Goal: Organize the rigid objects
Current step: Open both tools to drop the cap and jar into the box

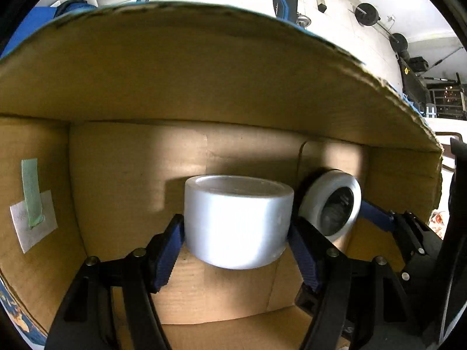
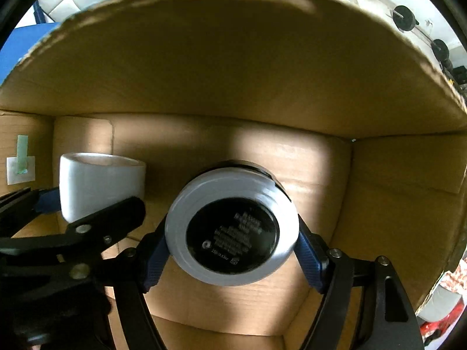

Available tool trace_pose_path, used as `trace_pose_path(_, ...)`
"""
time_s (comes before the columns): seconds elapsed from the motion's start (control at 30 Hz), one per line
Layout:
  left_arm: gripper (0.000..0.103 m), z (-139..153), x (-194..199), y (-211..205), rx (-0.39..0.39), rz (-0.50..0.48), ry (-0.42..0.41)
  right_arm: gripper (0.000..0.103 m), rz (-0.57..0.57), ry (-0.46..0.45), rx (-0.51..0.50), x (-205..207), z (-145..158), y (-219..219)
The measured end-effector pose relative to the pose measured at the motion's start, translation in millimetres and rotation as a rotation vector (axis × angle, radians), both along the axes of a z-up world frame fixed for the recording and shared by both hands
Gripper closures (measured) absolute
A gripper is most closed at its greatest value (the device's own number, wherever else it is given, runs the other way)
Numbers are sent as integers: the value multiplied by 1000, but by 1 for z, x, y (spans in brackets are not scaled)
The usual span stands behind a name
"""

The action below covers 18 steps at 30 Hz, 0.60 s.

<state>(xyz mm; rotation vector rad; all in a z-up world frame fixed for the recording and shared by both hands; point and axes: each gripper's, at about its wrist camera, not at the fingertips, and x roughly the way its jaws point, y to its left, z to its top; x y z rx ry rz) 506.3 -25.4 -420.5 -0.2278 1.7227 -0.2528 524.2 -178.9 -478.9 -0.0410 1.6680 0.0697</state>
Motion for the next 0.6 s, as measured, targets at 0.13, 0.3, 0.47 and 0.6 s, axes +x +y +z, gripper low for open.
trace_pose_path(0.13, 35, 12, -9, 2, 15, 8, -3, 16, -15, 1, 17, 0, 3, -9)
trace_pose_path(0.3, 34, 29, -20, 4, 4, 32, -8, 15, -6, 5, 5, -8, 9, -13)
trace_pose_path(0.47, 20, 44, -32, 3, 56, 10, -68, 12, -16, 6, 17, -26, 16, -16)
trace_pose_path(0.6, 6, 62, -48, 5, 85, 19, -118, 0, -27, -13, 28, -38, 28, -23)
